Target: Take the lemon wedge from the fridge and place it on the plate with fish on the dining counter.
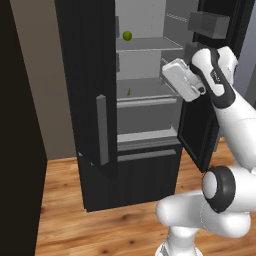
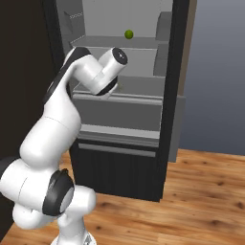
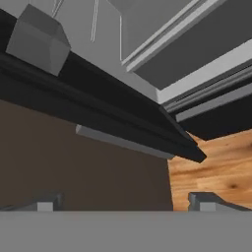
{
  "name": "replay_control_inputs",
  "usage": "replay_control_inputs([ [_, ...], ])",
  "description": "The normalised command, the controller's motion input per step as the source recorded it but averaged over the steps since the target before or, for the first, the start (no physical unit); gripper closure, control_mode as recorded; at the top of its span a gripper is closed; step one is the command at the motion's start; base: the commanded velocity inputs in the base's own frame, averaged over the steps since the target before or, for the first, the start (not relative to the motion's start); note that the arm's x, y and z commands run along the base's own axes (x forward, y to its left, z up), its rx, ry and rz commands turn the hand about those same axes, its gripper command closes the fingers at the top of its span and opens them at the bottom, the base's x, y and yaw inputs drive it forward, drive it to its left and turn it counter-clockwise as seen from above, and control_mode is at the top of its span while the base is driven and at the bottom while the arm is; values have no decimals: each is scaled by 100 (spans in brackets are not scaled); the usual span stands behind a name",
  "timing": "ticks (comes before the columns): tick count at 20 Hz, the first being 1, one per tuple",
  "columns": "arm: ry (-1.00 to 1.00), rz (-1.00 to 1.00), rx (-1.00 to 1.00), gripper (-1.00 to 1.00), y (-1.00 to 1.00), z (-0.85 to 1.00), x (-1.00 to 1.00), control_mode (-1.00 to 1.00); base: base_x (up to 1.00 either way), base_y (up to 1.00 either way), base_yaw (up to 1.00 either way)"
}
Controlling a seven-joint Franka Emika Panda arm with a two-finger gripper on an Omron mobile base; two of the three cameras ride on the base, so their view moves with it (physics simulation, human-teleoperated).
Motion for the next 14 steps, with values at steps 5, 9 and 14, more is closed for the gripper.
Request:
replay_control_inputs([
  [5,-18,-2,0,-100,36,-16,50,-100,0,0,0],
  [9,-23,0,2,-100,22,-27,29,-100,0,0,0],
  [14,-5,0,2,-100,2,-10,41,-100,0,0,0],
])
